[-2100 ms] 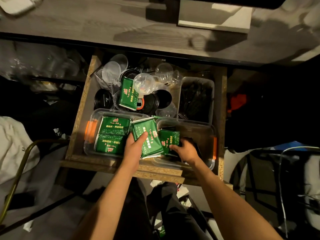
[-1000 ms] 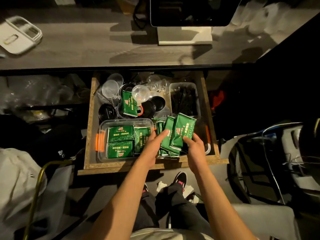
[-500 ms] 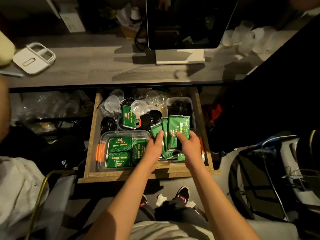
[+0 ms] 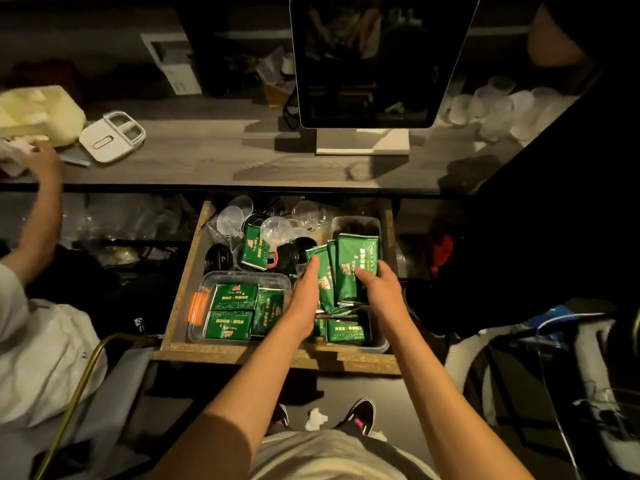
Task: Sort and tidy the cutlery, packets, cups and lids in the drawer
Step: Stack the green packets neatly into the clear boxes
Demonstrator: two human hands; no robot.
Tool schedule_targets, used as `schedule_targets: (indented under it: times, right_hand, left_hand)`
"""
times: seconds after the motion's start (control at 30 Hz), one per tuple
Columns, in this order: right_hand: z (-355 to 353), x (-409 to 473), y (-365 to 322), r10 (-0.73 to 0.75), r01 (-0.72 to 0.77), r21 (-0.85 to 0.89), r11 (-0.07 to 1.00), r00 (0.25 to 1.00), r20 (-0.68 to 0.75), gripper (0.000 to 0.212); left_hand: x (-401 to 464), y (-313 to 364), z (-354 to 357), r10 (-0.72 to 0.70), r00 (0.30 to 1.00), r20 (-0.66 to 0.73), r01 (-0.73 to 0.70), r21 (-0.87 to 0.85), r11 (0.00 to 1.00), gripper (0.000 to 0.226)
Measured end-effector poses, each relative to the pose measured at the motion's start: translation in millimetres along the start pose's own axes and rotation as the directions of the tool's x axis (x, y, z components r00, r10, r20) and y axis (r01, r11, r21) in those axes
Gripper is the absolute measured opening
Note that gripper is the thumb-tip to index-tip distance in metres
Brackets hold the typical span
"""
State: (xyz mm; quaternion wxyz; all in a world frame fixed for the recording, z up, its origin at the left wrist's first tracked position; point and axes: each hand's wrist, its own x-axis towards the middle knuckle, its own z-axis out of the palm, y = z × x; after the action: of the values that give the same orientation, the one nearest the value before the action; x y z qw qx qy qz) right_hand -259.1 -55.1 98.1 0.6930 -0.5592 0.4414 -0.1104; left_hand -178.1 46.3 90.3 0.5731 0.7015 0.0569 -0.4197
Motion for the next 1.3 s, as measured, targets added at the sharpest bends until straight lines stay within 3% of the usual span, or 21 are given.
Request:
schedule_targets:
  times: [0.07, 0.17, 0.37, 0.47, 0.63, 0.67, 0.73, 0.8, 0.87, 0.93, 1.03, 1.1, 1.17, 1.23, 1.3]
  right_hand:
    - [1, -2, 4, 0.033, -0.033, -0.004, 0.999, 0.999, 0.033, 0.016]
    - [1, -3, 7, 0.083, -0.081, -0.032, 0.996, 0.994, 0.068, 0.039]
    - [-5, -4, 10, 0.031, -0.024, -0.033, 0.999, 0.973, 0.229, 0.054]
    - [-9, 1, 13, 0.051, -0.047, -0.022, 0.999, 0.972, 0.231, 0.069]
    - [1, 6, 22, 0.075, -0.091, 0.049, 0.995, 0.963, 0.26, 0.037]
    - [6, 6, 25, 0.064, -0.069, 0.011, 0.998, 0.973, 0.222, 0.037]
    - [12, 4, 30, 0.055, -0.048, -0.043, 0.998, 0.981, 0.184, 0.048]
    - [15, 9, 37, 0.143, -0.161, 0.076, 0.984, 0.969, 0.2, 0.05]
    - [14, 16, 44, 0.225, -0.28, 0.228, 0.932, 0.945, 0.239, 0.048]
    - [13, 28, 59, 0.23, -0.298, 0.295, 0.908, 0.942, 0.244, 0.053]
    - [15, 47, 86, 0.289, -0.337, 0.333, 0.881, 0.939, 0.187, 0.055]
    - [14, 62, 105, 0.36, -0.364, 0.168, 0.916, 0.931, 0.055, 0.041]
    - [7, 78, 128, 0.339, -0.337, -0.24, 0.91, 0.94, -0.036, 0.028]
    - [2, 91, 147, 0.329, -0.282, -0.537, 0.795, 0.944, -0.008, 0.042]
    - [2, 103, 160, 0.34, -0.227, -0.69, 0.687, 0.94, 0.03, 0.054]
  left_hand:
    - [-12, 5, 11, -0.021, 1.0, 0.002, 0.021, 0.015, 1.0, 0.085]
    - [-27, 12, 22, -0.04, 0.999, 0.015, 0.039, 0.073, 0.997, 0.068]
    - [-23, 1, 18, -0.056, 0.997, 0.061, 0.047, 0.141, 0.989, 0.089]
    - [-20, -3, 9, -0.069, 0.996, 0.057, 0.063, 0.099, 0.993, 0.066]
    - [-8, -6, 6, -0.087, 0.993, 0.084, 0.083, 0.049, 0.995, 0.03]
    - [-6, -6, 6, -0.101, 0.991, 0.089, 0.098, 0.027, 0.995, 0.031]
    - [-4, -7, 10, -0.125, 0.986, 0.11, 0.121, 0.041, 0.992, 0.061]
    - [5, -10, 8, -0.15, 0.984, 0.097, 0.144, 0.065, 0.987, 0.086]
    - [13, -14, 0, -0.161, 0.986, 0.032, 0.158, 0.076, 0.984, 0.098]
    - [24, -21, -10, -0.169, 0.985, 0.03, 0.164, 0.124, 0.979, 0.104]
    - [41, -34, -24, -0.123, 0.992, -0.022, 0.125, 0.105, 0.987, 0.088]
    - [53, -42, -33, -0.132, 0.989, -0.065, 0.133, 0.019, 0.991, 0.087]
    - [65, -49, -42, -0.146, 0.983, -0.112, 0.14, -0.058, 0.988, 0.095]
    - [79, -57, -50, -0.141, 0.978, -0.154, 0.128, -0.094, 0.987, 0.092]
    - [88, -63, -54, -0.131, 0.977, -0.171, 0.113, -0.109, 0.988, 0.089]
